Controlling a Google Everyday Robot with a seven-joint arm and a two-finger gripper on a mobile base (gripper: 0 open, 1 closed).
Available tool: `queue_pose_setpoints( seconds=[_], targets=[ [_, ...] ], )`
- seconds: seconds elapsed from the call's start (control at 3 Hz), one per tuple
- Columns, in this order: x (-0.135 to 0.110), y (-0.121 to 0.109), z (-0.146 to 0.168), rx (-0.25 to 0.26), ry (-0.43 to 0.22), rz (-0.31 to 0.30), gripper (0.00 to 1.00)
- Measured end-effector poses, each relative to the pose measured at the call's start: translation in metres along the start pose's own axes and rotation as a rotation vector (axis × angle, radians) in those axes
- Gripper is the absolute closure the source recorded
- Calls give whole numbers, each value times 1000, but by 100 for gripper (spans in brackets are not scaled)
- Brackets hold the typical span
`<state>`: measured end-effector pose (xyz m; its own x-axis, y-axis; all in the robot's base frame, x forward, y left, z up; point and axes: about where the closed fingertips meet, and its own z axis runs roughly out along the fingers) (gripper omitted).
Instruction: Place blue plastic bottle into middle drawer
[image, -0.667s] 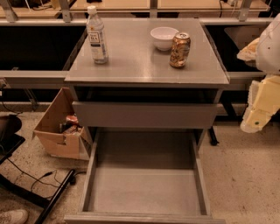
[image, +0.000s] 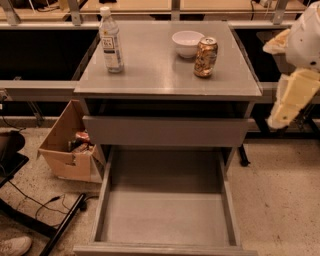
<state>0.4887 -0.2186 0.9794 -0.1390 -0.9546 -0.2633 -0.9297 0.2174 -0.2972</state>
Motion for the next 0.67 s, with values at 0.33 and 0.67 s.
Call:
queue_pose_setpoints(
  seconds=[0.33,0.67],
  targets=[
    [-28,-66,36,11,-153,-54,0],
    [-91,-110,92,2,-479,28,0]
  ],
)
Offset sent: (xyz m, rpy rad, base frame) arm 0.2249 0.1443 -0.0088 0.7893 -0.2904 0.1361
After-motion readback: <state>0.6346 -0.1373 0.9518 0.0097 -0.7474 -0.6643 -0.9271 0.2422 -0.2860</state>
